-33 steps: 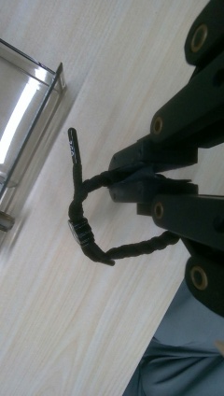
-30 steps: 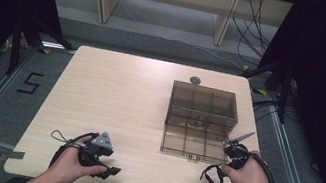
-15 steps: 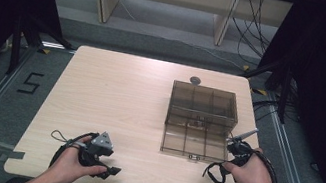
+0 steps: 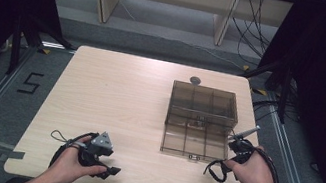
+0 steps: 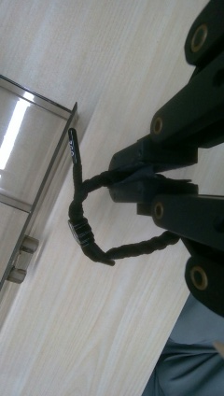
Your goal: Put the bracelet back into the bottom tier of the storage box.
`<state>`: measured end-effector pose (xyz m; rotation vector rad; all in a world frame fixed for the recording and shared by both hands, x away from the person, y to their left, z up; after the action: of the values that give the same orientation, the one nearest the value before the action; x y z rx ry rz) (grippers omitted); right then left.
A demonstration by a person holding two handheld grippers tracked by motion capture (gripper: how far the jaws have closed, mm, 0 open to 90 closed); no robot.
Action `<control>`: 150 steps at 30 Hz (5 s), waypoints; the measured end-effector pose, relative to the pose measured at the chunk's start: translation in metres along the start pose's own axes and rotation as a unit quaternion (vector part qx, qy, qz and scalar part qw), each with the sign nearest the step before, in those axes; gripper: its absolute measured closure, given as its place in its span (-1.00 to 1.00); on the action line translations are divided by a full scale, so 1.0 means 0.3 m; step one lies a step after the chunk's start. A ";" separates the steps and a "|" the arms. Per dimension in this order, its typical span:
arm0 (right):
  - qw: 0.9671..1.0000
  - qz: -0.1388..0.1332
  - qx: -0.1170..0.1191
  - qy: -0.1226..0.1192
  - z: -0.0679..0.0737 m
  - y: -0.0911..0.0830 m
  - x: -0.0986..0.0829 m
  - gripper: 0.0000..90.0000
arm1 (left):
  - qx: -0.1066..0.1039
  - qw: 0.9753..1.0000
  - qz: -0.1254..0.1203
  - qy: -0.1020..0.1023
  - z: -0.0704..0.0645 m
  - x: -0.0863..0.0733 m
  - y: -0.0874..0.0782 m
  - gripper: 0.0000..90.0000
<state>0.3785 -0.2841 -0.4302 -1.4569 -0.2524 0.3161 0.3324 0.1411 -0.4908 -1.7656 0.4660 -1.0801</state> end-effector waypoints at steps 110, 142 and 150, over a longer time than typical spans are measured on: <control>0.998 0.016 0.012 0.054 -0.068 -0.039 0.182 0.89 | -0.005 1.000 -0.014 -0.012 -0.011 0.001 0.001 -0.36; 0.997 0.033 0.002 0.067 -0.099 -0.002 0.238 0.89 | -0.005 1.000 -0.018 -0.014 -0.016 0.002 0.002 -0.36; 0.997 0.034 0.003 0.067 -0.107 0.013 0.250 0.89 | -0.006 1.000 -0.017 -0.013 -0.015 0.002 0.001 -0.36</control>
<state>0.4598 -0.2865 -0.4390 -1.4766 -0.0945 0.2734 0.3290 0.1380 -0.4903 -1.8020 0.4272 -1.0784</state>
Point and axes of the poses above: each handheld gripper's, and its own axes: y roughly forward along the jaws, x roughly out of its top, z roughly to its left, the point moved 1 cm from there along y, roughly forward along the jaws, and after that the axes turned 10 degrees about z, right-handed, at the moved point
